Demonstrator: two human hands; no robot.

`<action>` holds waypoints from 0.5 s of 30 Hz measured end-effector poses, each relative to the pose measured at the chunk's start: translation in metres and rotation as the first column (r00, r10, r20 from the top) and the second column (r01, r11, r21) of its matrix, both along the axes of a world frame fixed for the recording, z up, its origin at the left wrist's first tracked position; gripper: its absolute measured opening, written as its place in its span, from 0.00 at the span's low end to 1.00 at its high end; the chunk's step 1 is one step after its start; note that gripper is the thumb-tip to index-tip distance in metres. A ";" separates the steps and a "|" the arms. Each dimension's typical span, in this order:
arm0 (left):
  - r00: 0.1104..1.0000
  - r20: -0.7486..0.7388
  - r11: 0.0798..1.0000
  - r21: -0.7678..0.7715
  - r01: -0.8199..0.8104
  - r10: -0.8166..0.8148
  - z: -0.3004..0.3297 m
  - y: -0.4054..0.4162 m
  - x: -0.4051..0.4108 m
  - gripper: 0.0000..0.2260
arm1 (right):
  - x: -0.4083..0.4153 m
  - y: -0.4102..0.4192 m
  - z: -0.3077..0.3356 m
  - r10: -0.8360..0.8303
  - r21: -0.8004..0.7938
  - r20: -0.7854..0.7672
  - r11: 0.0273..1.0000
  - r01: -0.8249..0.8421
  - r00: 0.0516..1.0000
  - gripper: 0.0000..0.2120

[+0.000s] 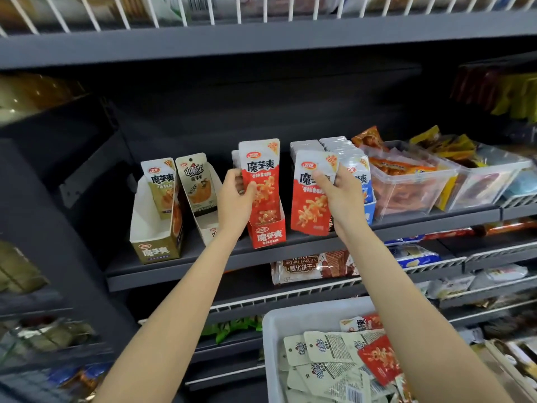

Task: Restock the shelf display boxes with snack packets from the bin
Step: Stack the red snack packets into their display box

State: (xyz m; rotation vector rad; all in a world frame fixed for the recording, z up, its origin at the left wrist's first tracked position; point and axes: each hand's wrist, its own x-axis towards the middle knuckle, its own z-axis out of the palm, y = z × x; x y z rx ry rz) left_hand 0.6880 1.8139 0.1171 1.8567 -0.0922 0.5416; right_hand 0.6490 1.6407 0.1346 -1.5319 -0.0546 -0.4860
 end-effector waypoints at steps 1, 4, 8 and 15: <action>1.000 -0.008 0.998 0.063 -0.022 0.023 -0.002 0.002 0.001 0.09 | 0.002 0.002 0.004 -0.002 0.022 0.012 1.000 0.002 1.000 0.05; 0.994 -0.009 0.925 0.369 -0.096 0.106 -0.012 0.009 0.004 0.16 | 0.011 0.011 0.014 0.029 0.177 0.073 0.983 -0.042 0.997 0.06; 0.987 0.043 0.811 0.564 -0.154 0.157 -0.022 0.017 0.001 0.21 | 0.028 0.024 0.025 0.106 0.372 0.229 0.909 -0.187 0.968 0.14; 0.993 0.000 0.876 0.471 -0.104 0.117 -0.030 0.022 -0.006 0.18 | 0.051 0.057 0.000 0.159 0.194 0.188 0.961 -0.196 0.969 0.16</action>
